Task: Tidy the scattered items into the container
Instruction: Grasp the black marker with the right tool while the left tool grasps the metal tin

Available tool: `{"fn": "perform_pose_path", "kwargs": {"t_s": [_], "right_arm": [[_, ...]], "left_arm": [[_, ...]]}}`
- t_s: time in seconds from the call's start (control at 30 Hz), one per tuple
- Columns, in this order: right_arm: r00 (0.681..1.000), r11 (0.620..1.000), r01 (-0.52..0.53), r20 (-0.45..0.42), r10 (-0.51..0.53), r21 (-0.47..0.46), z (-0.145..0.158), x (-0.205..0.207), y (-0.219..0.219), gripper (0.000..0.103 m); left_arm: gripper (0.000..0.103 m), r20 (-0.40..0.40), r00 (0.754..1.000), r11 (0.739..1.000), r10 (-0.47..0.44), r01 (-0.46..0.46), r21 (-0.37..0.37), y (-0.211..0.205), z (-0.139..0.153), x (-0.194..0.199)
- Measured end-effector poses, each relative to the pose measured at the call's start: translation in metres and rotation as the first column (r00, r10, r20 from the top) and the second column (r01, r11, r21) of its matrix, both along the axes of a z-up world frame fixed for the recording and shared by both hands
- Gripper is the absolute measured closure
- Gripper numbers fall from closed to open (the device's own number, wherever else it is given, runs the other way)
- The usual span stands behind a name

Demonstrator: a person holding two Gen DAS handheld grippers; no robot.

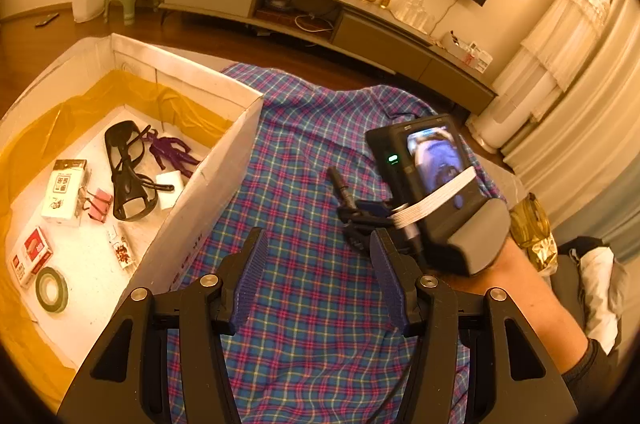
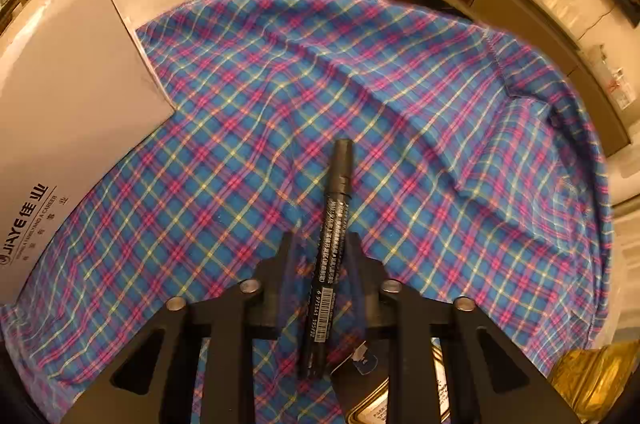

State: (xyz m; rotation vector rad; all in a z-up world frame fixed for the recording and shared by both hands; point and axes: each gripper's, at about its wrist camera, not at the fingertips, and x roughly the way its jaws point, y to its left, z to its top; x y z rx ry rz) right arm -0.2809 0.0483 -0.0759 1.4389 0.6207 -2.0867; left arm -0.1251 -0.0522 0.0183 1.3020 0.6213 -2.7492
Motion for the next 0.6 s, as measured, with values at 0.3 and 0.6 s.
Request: {"fn": "perform_pose_path", "kwargs": {"t_s": [0.3, 0.6], "right_arm": [[0.99, 0.927, 0.137, 0.058, -0.125, -0.35, 0.034, 0.028, 0.058, 0.089], [0.95, 0.798, 0.271, 0.017, -0.312, -0.538, 0.088, 0.068, 0.161, 0.089]], "left_arm": [[0.047, 0.011, 1.0, 1.0, 0.005, -0.005, -0.01, 0.006, -0.006, -0.004], [0.046, 0.03, 0.989, 0.987, -0.147, 0.149, -0.057, 0.07, -0.028, -0.03]]}}
